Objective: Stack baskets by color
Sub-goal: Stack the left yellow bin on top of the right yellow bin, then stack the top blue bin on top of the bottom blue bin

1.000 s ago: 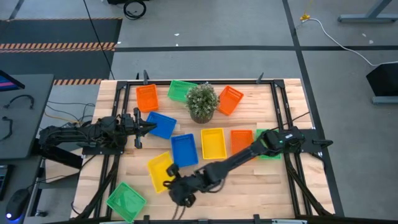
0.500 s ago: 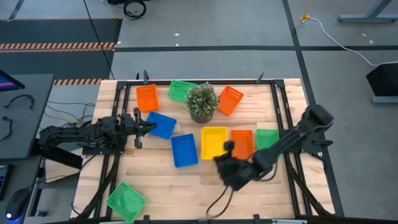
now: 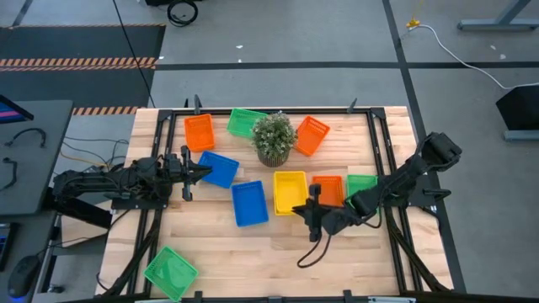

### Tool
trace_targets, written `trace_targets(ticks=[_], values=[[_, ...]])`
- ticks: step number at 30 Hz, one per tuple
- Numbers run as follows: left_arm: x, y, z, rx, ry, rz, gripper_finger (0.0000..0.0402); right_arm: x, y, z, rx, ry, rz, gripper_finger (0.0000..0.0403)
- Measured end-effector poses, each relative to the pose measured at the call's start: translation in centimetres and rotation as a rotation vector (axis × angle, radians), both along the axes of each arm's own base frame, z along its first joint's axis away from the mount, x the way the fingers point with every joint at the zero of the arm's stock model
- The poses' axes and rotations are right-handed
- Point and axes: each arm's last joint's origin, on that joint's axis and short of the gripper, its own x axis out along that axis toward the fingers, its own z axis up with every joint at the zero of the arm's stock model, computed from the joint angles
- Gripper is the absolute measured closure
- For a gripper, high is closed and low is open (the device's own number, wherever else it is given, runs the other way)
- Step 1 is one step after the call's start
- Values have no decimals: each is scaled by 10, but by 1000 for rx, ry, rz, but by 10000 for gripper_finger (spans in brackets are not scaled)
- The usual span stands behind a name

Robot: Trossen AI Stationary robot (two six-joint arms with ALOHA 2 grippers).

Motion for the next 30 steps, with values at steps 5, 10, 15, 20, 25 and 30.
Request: trace_targets(ticks=[5, 10, 15, 20, 25, 30], values=[[0, 0, 0, 0, 3, -1, 368, 4, -3, -5, -19, 23, 20, 377], [0, 0, 0, 0, 0, 0, 367, 4, -2, -4, -35, 21, 34, 338], [0, 0, 0, 0, 0, 0, 361, 4, 6, 11, -33, -34, 40, 270], [0, 0, 0, 0, 0, 0, 364, 5, 19, 36, 7, -158, 90, 223], [0, 0, 0, 0, 0, 0, 369, 13, 23, 49, 167, -268, 251, 214], [0, 0, 0, 0, 0, 0, 364, 15, 21, 51, 228, -280, 274, 217]])
